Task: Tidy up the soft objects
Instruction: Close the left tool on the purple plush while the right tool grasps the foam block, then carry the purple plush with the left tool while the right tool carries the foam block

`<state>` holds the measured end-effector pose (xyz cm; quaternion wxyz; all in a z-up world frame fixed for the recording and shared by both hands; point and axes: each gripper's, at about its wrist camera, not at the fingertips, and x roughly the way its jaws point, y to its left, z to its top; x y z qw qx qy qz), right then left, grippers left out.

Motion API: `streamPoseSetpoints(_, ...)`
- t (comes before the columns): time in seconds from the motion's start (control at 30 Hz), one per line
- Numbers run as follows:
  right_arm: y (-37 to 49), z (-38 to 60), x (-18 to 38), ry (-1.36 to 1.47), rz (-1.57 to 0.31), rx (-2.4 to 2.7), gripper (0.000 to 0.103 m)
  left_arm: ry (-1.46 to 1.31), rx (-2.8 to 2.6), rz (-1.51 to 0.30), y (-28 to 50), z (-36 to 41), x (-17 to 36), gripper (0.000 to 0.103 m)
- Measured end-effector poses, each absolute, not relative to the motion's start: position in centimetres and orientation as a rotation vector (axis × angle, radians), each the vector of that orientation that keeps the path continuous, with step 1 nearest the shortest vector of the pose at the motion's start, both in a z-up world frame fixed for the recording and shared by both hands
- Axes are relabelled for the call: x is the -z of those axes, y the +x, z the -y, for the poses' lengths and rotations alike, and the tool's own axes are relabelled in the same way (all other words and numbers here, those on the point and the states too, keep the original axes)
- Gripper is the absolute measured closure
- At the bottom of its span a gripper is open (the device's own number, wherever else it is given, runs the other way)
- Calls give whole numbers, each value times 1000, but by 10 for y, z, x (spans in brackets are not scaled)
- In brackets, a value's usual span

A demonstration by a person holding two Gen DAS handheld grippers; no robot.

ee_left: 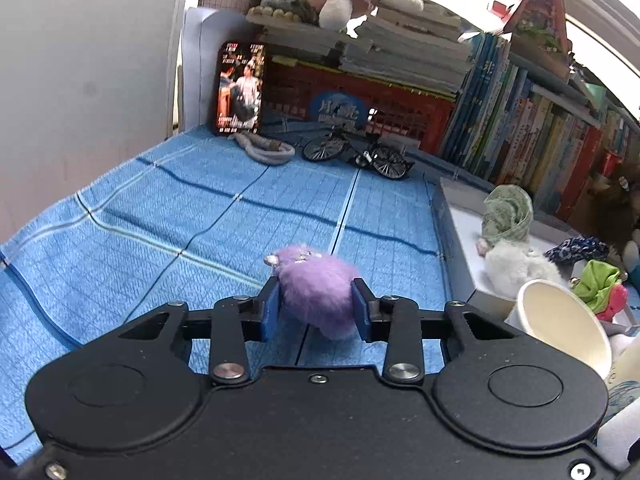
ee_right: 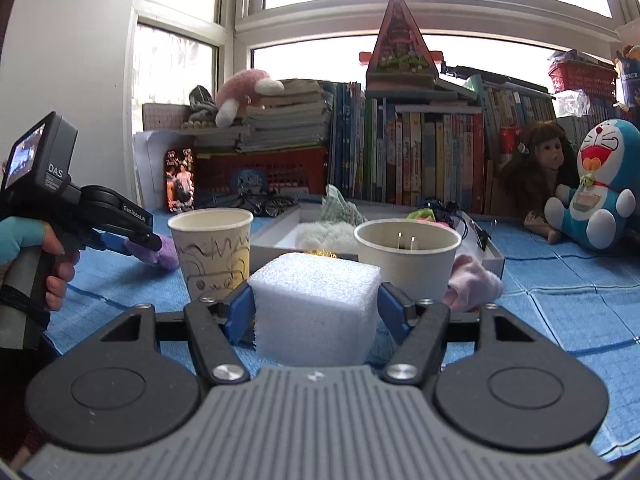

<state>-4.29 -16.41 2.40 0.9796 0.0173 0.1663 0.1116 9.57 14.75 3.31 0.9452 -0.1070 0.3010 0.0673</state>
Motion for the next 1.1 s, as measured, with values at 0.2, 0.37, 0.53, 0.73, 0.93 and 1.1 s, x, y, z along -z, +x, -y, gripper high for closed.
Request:
streamPoseSetpoints(0.2, -50, 175, -42, 66, -278, -233, 34, -206, -115, -576, 90, -142, -53, 70)
streamPoseSetpoints(0.37, -57, 183, -56, 68, -232, -238, 34, -197, -95, -555, 86, -136, -67, 70)
streamPoseSetpoints(0.53, -58, 193, -65, 94, -218, -237, 34, -195, -66, -539, 81, -129, -80, 70)
streamPoseSetpoints(0.73, -52, 208, -73, 147, -226, -224, 34, -199, -22, -530, 77, -120, -95, 70)
streamPoseSetpoints(0.93, -42, 227, -84, 186, -221, -193, 34, -204, 26, -524, 79, -110, -112, 70)
streamPoseSetpoints(1.1, -30, 246, -93, 231, -234, -169, 34, -196, 65, -512, 82, -99, -124, 70)
